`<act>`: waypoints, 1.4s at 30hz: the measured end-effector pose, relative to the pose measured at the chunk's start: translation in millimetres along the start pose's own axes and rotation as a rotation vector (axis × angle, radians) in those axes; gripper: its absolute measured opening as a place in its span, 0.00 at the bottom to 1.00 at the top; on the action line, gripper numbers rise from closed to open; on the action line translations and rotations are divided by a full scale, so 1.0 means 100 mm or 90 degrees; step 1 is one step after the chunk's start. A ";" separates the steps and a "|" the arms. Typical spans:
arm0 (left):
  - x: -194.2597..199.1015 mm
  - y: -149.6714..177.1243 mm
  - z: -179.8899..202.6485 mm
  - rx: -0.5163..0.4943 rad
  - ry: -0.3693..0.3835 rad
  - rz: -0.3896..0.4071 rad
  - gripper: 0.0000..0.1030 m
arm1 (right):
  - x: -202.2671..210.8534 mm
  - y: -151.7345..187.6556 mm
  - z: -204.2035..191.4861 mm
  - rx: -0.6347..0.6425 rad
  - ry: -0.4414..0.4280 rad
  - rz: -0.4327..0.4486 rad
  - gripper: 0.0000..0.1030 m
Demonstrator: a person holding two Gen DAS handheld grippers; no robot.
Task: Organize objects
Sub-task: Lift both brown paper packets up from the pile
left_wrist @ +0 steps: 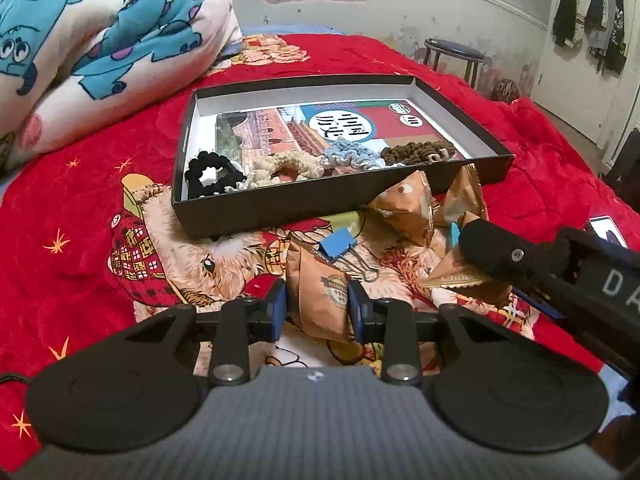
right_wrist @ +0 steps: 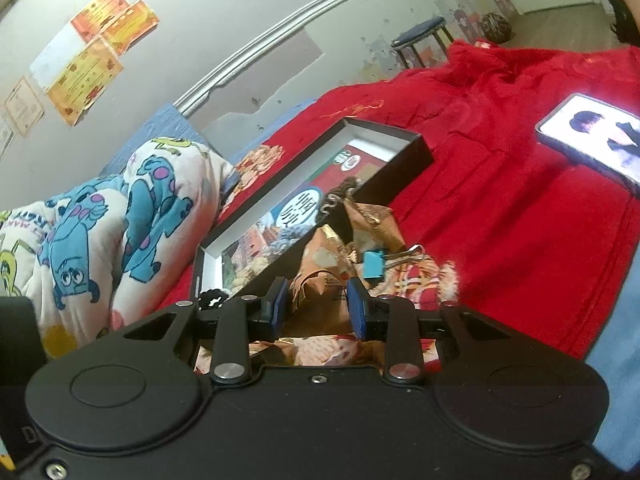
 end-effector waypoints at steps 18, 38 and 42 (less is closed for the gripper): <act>0.14 -0.19 -0.15 0.020 -0.011 0.054 0.35 | -0.01 -0.07 -0.31 0.039 -0.028 -0.005 0.30; 0.23 -0.53 -0.45 0.051 -0.031 0.137 0.35 | 0.02 -0.31 -0.67 0.139 -0.044 0.016 0.26; 0.26 -0.59 -0.50 0.057 -0.030 0.160 0.35 | 0.00 -0.39 -0.77 0.156 -0.056 0.022 0.21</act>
Point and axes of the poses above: each gripper's, at about its wrist camera, not at the fingertips, and x roughly against the way its jaws point, z to its right, y to its underside, the point moved 4 cm from there along -x, roughly the way its jaws point, and after that the axes turned 10 degrees about x, right-handed, at the moved point
